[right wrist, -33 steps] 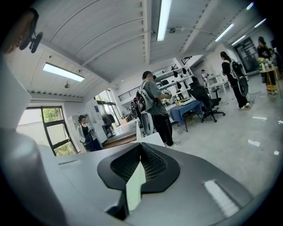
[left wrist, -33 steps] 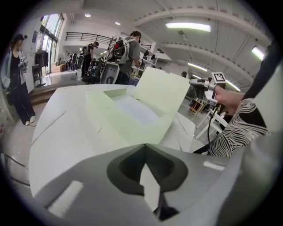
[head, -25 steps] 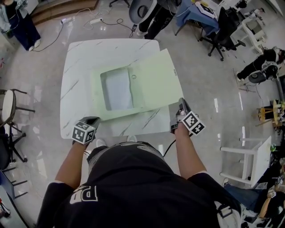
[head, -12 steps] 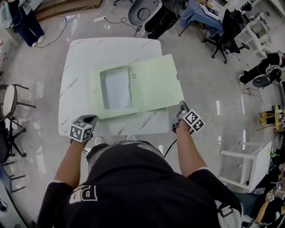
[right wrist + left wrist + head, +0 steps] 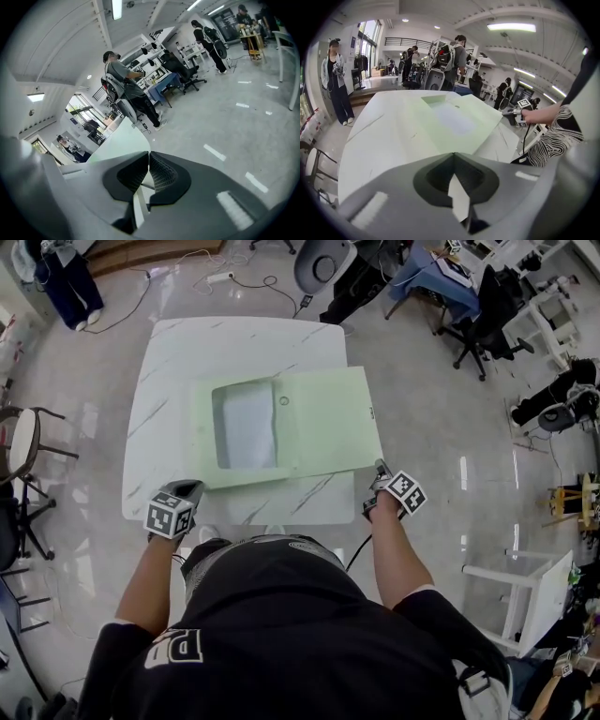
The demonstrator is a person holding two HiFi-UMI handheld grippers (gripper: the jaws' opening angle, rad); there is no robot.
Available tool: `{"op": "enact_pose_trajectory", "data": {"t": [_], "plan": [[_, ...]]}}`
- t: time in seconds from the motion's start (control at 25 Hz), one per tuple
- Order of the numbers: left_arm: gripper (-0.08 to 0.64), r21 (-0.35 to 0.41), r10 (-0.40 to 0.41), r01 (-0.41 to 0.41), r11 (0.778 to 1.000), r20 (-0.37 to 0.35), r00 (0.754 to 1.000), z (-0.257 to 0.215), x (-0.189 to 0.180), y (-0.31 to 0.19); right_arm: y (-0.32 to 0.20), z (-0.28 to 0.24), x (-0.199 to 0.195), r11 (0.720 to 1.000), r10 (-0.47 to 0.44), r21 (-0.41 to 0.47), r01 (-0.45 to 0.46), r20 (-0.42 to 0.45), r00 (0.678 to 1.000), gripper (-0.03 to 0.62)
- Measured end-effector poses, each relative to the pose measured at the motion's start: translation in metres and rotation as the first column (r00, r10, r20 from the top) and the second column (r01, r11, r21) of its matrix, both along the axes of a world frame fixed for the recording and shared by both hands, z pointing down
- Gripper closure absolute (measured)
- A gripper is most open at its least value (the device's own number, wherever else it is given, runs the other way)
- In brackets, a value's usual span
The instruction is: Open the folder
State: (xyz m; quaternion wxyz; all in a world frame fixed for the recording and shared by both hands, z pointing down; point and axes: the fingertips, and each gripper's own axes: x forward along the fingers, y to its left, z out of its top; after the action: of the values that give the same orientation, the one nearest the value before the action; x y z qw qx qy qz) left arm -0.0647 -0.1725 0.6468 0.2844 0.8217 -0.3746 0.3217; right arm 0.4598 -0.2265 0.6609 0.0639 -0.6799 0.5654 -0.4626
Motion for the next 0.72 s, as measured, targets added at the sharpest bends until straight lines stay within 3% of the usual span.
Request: {"op": "enact_pose_trajectory", "data": {"t": [0.32,0.72], "plan": [[0.508,-0.014,-0.037,0.037,0.999,0.001,0.999,0.002,-0.002,0.000,-0.001,0.034,0.003,0.998,0.001,-0.068,0.002,0.037,0.999,0.578],[0.508,-0.028,-0.031,0.031,0.999,-0.010,0.999,0.002,-0.003,-0.001,-0.001,0.037,0.003,0.998,0.007,-0.070,-0.003,0.055,0.998,0.571]]}}
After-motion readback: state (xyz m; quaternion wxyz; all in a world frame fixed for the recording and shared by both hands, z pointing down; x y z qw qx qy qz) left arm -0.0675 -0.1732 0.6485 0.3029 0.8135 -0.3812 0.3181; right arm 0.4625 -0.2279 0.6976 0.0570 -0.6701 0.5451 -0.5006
